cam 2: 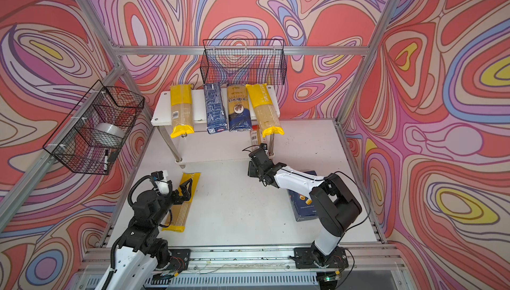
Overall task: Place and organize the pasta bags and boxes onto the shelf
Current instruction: 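Lower the red-and-white bag upright onto the lower shelf tier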
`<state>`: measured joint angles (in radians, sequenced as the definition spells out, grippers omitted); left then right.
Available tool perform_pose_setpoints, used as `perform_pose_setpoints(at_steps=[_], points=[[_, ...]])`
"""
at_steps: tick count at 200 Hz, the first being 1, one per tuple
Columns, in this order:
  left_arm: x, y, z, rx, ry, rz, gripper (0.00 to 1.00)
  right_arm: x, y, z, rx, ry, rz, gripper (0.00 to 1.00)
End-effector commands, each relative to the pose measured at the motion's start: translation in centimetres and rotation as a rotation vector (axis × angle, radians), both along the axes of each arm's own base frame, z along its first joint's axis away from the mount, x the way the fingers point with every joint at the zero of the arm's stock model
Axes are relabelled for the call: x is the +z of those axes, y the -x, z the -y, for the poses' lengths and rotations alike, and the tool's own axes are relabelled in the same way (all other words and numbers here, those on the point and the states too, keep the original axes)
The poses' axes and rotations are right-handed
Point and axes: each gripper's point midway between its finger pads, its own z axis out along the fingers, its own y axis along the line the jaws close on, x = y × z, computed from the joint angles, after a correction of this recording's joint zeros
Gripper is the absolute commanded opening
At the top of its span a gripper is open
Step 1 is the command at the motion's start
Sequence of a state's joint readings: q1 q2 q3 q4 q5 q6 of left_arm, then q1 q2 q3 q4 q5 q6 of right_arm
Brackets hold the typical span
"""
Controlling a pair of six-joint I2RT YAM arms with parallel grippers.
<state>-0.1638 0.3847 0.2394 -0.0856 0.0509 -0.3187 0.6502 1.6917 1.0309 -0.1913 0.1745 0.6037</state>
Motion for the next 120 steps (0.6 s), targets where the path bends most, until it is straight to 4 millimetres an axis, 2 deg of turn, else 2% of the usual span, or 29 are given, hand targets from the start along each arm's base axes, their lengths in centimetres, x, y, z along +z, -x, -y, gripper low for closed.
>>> perform_pose_setpoints(at_steps=[1, 64, 83, 85, 89, 120], points=[[-0.3, 0.0, -0.3, 0.017, 0.002, -0.009, 1.00, 0.8, -1.0, -0.7, 0.023, -0.023, 0.030, 0.65], [-0.3, -0.1, -0.3, 0.020, 0.001, -0.009, 1.00, 0.6, -2.3, -1.6, 0.038, -0.021, 0.037, 0.66], [-0.3, -0.1, -0.3, 0.020, 0.001, -0.010, 1.00, 1.3, -2.8, -1.6, 0.033, -0.014, 0.052, 0.66], [-0.3, -0.1, -0.3, 0.020, 0.001, -0.010, 1.00, 0.5, -2.9, -1.6, 0.032, -0.004, 0.038, 0.66], [-0.3, -0.1, -0.3, 0.020, 0.001, -0.011, 1.00, 0.1, -2.9, -1.6, 0.034, 0.002, 0.033, 0.66], [-0.3, 0.0, -0.4, 0.021, 0.001, -0.008, 1.00, 0.3, -2.7, -1.4, 0.027, -0.007, 0.043, 0.66]])
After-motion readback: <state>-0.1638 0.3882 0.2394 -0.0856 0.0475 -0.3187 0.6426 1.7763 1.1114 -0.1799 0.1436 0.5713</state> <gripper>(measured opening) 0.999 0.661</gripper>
